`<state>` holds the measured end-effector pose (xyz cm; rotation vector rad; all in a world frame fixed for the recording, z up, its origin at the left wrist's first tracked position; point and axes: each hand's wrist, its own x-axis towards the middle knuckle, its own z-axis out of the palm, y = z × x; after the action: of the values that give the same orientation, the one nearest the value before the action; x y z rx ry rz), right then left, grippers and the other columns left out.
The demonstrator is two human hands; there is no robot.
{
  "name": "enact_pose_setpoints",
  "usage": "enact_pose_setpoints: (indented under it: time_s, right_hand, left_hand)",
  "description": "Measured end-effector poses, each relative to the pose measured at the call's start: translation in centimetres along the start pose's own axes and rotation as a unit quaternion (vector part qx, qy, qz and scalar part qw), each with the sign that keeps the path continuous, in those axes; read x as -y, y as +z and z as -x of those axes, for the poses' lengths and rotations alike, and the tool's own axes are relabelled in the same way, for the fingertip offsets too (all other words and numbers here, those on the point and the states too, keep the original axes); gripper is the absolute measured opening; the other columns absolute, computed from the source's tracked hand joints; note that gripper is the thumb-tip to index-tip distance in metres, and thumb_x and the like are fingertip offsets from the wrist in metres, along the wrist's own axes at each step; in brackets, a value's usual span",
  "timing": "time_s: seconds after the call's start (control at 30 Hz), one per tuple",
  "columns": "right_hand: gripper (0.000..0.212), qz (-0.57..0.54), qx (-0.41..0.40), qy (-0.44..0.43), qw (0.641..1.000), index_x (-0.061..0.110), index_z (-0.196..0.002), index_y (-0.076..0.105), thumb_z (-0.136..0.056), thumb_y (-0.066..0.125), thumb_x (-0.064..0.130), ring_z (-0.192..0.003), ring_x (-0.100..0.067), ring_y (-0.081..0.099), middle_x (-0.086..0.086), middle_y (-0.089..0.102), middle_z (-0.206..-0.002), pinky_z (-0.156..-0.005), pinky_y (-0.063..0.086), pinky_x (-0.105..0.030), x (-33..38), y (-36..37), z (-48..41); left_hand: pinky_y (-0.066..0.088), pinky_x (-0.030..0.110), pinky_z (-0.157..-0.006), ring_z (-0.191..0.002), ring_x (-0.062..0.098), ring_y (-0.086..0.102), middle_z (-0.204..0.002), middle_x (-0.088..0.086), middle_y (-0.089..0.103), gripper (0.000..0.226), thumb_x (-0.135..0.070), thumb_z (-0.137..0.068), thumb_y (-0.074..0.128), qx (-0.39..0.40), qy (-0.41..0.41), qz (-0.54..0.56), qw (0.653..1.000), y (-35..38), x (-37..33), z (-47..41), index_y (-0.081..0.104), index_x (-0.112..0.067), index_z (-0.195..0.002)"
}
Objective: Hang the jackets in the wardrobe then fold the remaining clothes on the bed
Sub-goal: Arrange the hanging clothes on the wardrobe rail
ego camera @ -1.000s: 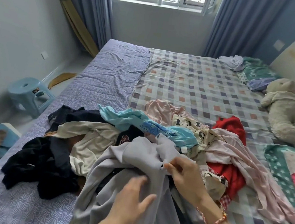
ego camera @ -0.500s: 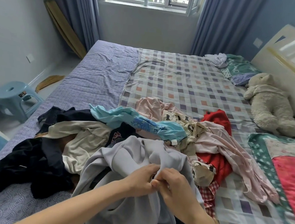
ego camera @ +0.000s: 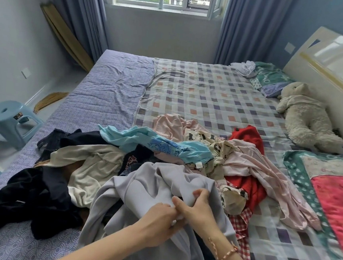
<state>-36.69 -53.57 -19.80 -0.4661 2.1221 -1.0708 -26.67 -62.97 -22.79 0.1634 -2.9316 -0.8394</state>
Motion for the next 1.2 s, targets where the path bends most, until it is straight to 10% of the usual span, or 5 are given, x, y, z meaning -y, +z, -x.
enact_pose_setpoints:
  time_s: [0.27,0.33,0.5,0.9,1.2]
  right_hand:
    - [0.032,0.3,-0.033,0.026,0.953,0.009,-0.117,0.054,-0.087,0.051,0.018,-0.108,-0.031,0.053,-0.016,0.052,-0.118,-0.087,0.046,-0.035,-2.0,-0.4,-2.3]
    - [0.021,-0.023,-0.059,0.074,0.995,0.001,-0.103,0.066,-0.087,0.057,0.013,-0.083,-0.028,0.061,-0.017,0.064,-0.091,-0.083,0.053,-0.041,-2.6,-1.3,-2.3]
    - [0.034,-0.571,0.029,0.143,0.808,0.004,-0.065,0.076,-0.089,0.054,0.015,-0.065,-0.022,0.07,-0.015,0.071,-0.075,-0.071,0.055,-0.041,-2.4,-3.5,-0.9]
    - [0.028,-0.105,0.032,-0.141,0.984,0.03,-0.104,0.055,-0.088,0.062,0.009,-0.095,-0.003,0.061,-0.003,0.063,-0.107,-0.084,0.047,-0.014,-2.9,0.9,3.3]
    - [0.023,-0.038,0.128,-0.074,0.988,0.016,-0.082,0.051,-0.077,0.073,0.019,-0.062,0.003,0.048,0.006,0.056,-0.075,-0.061,0.041,-0.014,-4.1,2.7,2.2]
  left_hand:
    - [0.021,0.019,-0.043,-0.038,0.006,0.049,-0.051,-0.013,0.055,0.028,-0.042,-0.069,0.036,0.066,0.038,-0.167,0.983,1.6,0.4,1.8,0.049,-0.026,-0.088]
    - [0.019,0.02,-0.042,-0.037,0.008,0.049,-0.046,-0.011,0.052,0.016,-0.038,-0.072,0.038,0.042,0.033,-0.177,0.983,0.9,0.4,2.2,0.046,-0.024,-0.076]
    - [0.018,0.017,-0.042,-0.045,0.004,0.053,-0.046,-0.016,0.054,0.047,-0.043,-0.097,0.021,-0.023,0.015,-0.231,0.973,0.4,0.7,2.5,0.05,-0.029,-0.063]
    - [0.039,0.015,-0.056,-0.058,0.004,0.05,-0.057,-0.008,0.057,0.034,-0.03,-0.09,0.058,-0.102,-0.22,0.437,0.866,-2.0,-0.7,1.4,0.057,-0.008,-0.064]
    - [0.039,0.019,-0.061,-0.057,-0.001,0.049,-0.059,-0.008,0.057,0.031,-0.024,-0.093,0.056,-0.04,-0.244,0.326,0.912,-1.4,1.3,2.4,0.053,-0.017,-0.063]
